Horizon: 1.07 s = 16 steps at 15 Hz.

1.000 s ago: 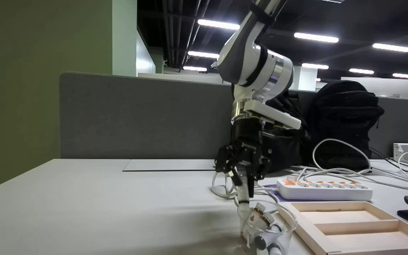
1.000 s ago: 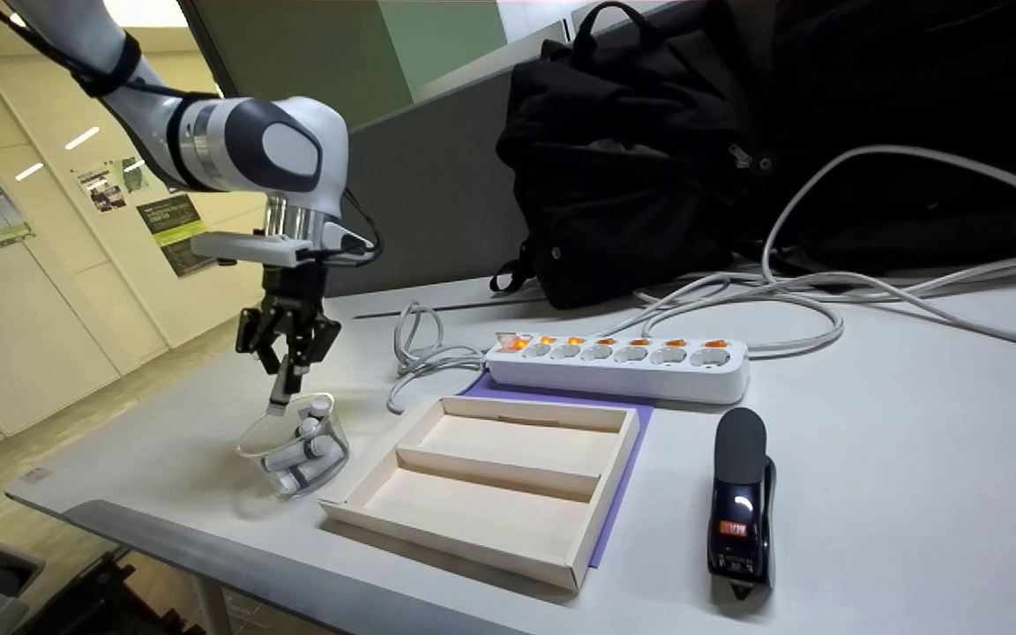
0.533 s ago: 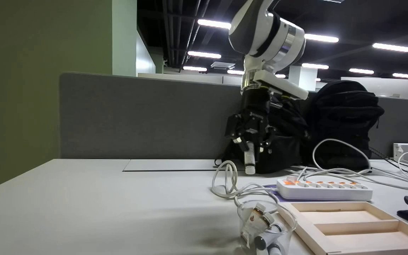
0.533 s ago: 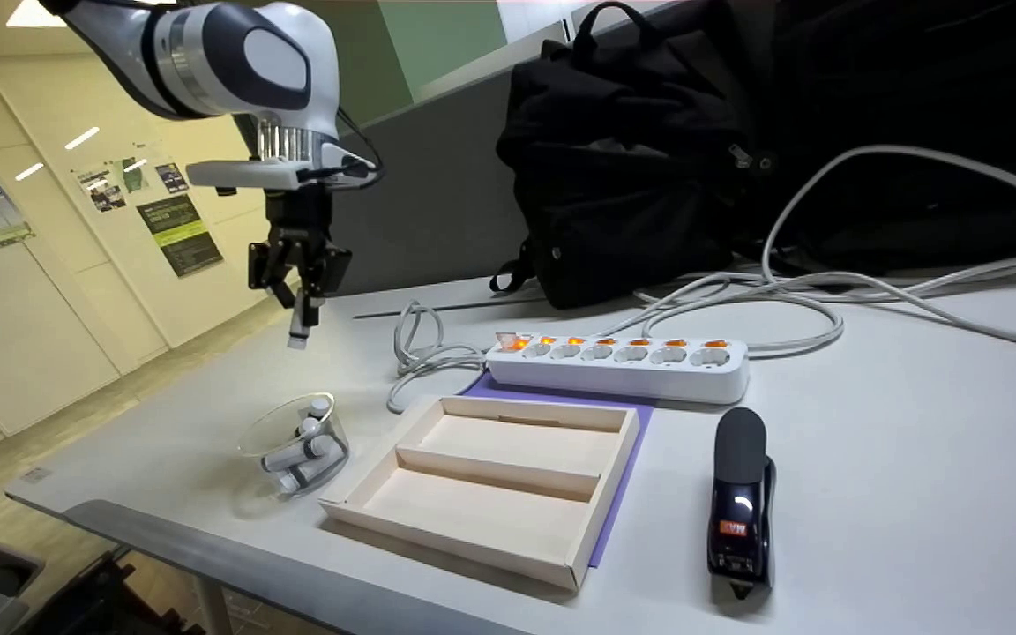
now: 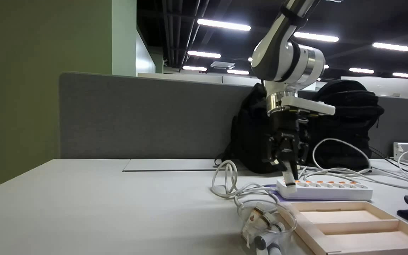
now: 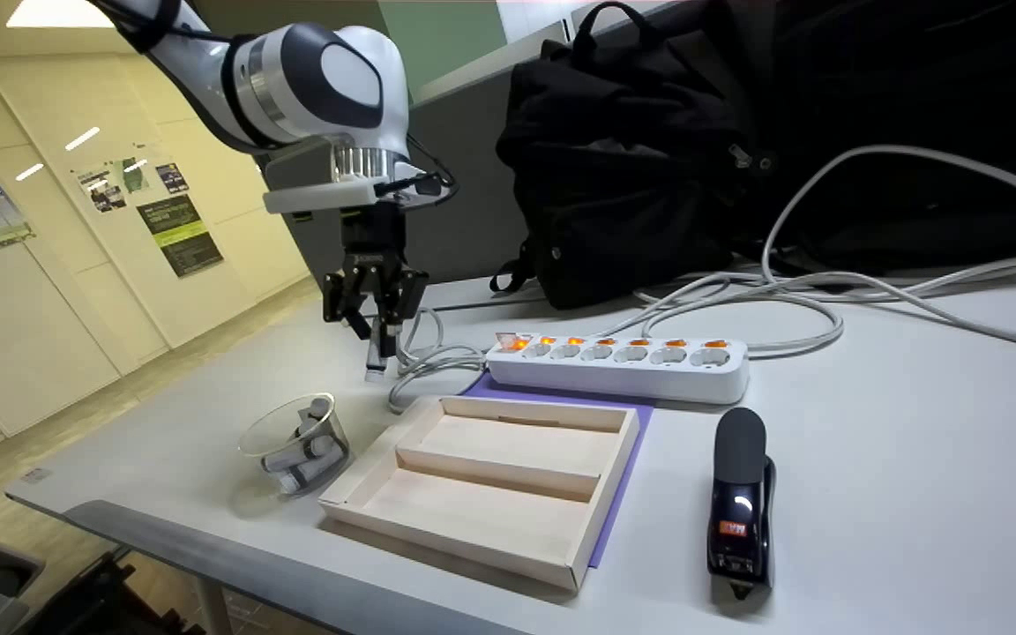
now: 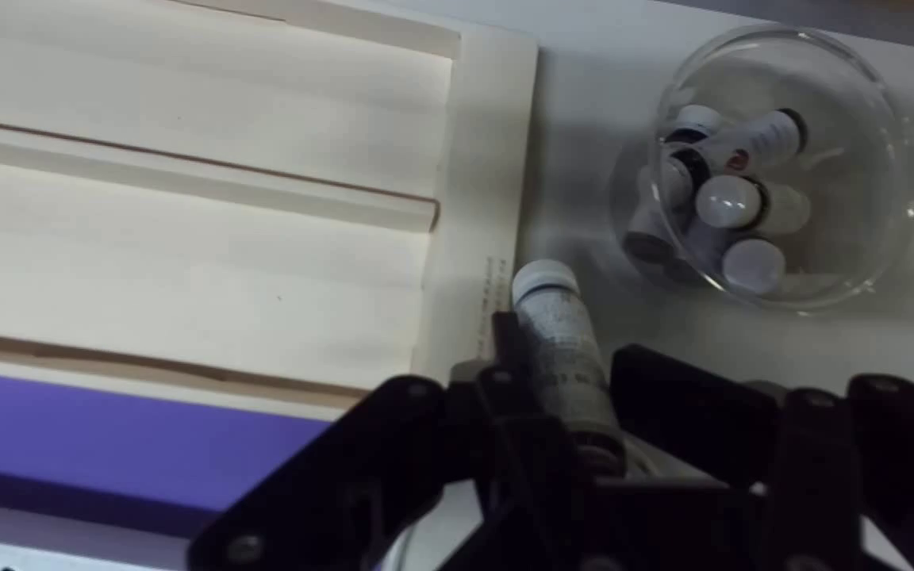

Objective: Pick up one small bottle from the plastic bowl and put it in the wooden tray.

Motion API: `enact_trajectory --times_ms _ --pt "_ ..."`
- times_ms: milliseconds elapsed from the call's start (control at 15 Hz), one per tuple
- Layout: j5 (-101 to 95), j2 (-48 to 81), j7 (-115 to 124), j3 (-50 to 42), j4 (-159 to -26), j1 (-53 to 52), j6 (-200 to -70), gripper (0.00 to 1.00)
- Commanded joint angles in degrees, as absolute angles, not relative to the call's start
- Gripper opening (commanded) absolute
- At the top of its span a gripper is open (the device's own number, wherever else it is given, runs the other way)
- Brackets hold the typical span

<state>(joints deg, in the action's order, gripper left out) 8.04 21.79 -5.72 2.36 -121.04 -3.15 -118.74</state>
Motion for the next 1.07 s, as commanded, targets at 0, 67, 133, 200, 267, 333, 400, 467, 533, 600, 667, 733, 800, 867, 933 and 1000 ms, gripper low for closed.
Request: enact_trajectory --times_ms 0,67,133,200,267,333,400,467,533,600,667,733,800,867,933,1000 --pt "4.51 23.11 -2.60 1.27 -121.14 -2.80 -114.83 0.08" --pt "3.49 23.11 -2.62 0.91 -121.68 -2.72 -113.51 0.08" --pt "2.38 22.90 -2.65 0.54 -122.42 -2.65 -112.78 0.08" --pt "1.45 22.76 -2.84 0.21 -123.02 -2.49 -111.97 0.08" --pt "0.53 22.70 -2.87 -0.09 -123.56 -2.36 -111.33 0.08" --pt "-0.29 22.86 -2.93 -0.42 -124.14 -2.19 -110.90 0.08" --pt "-1.01 23.06 -3.00 -0.64 -124.67 -2.03 -110.65 0.08" --pt "-1.54 23.33 -3.06 -0.80 -125.26 -1.88 -110.67 0.08" --pt "-1.88 23.48 -3.14 -0.85 -125.73 -1.74 -110.56 0.08" --pt "-2.20 23.66 -3.10 -0.87 -126.28 -1.64 -110.69 0.08" --pt "-2.47 23.92 -3.10 -0.87 -126.69 -1.57 -110.82 0.08" --pt "-2.69 24.23 -3.13 -0.84 -126.95 -1.50 -110.65 0.08" --pt "-2.75 24.50 -3.18 -0.80 -127.28 -1.48 -110.81 0.08" --pt "-2.76 24.84 -3.24 -0.74 -127.48 -1.50 -110.84 0.08" --pt "-2.73 25.19 -3.30 -0.70 -127.68 -1.49 -110.95 0.08" --pt "-2.72 25.62 -3.29 -0.68 -127.71 -1.49 -110.93 0.08"
